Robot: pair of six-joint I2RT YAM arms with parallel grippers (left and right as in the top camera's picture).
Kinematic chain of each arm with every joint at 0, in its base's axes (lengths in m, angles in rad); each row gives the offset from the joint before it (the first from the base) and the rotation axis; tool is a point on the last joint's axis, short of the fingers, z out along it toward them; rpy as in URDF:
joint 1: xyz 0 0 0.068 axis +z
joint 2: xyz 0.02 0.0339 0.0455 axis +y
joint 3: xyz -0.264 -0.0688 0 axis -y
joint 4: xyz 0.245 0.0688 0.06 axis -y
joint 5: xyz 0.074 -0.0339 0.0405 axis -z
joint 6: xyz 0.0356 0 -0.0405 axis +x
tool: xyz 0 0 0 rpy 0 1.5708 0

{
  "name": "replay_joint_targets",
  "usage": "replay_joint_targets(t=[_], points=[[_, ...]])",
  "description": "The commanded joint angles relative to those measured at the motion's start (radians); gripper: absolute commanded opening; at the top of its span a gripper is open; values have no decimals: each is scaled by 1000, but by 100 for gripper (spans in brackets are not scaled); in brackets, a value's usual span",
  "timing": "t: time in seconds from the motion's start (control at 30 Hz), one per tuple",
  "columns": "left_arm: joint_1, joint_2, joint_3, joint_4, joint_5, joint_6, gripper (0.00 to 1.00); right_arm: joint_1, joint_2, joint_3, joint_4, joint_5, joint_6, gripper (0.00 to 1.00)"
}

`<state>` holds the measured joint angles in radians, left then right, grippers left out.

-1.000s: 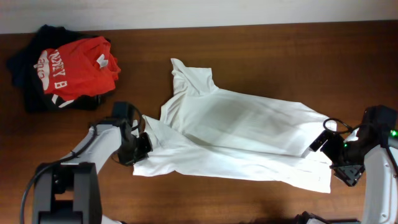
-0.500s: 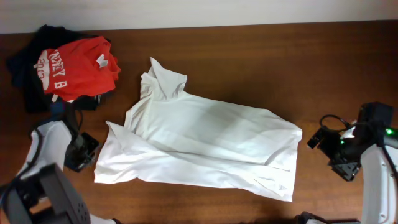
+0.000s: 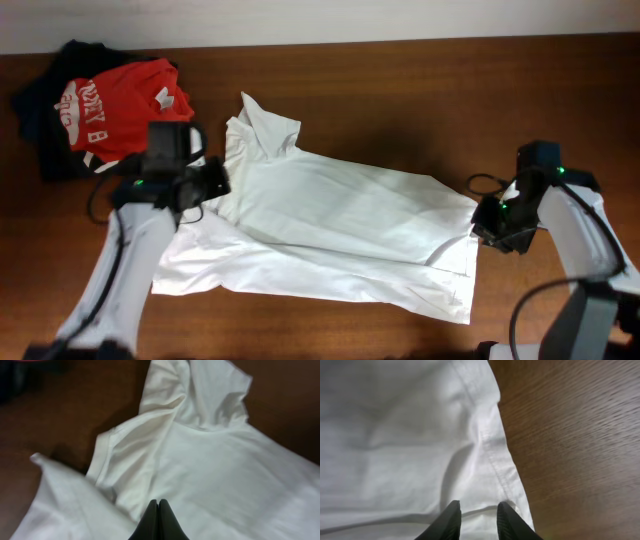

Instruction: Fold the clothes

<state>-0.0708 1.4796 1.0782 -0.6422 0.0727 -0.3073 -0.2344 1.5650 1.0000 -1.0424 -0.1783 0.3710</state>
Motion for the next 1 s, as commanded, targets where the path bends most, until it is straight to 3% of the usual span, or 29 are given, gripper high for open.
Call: replay_joint_targets(t=[0.0,0.33,0.43,0.67,0.8,0.9,0.97], points=[[8,122,5,30,-122,37,1,6,56,-3,0,2,2,27],[65,319,5,98,-137,122,0,6,63,-3,35,5,3,27],[65,366,5,132,-61,177,1,6,63,-3,48,5,3,24],[72,426,5,164,-56,183,1,6,63,-3,78,6,3,24],[94,435,5,159,-185,177,1,6,63,-3,83,45,3,23],[126,435,5,117,-368,80,1,6,63,-3,82,82,3,20],[159,435,5,103,-399,57,1,6,63,-3,85,81,3,14]])
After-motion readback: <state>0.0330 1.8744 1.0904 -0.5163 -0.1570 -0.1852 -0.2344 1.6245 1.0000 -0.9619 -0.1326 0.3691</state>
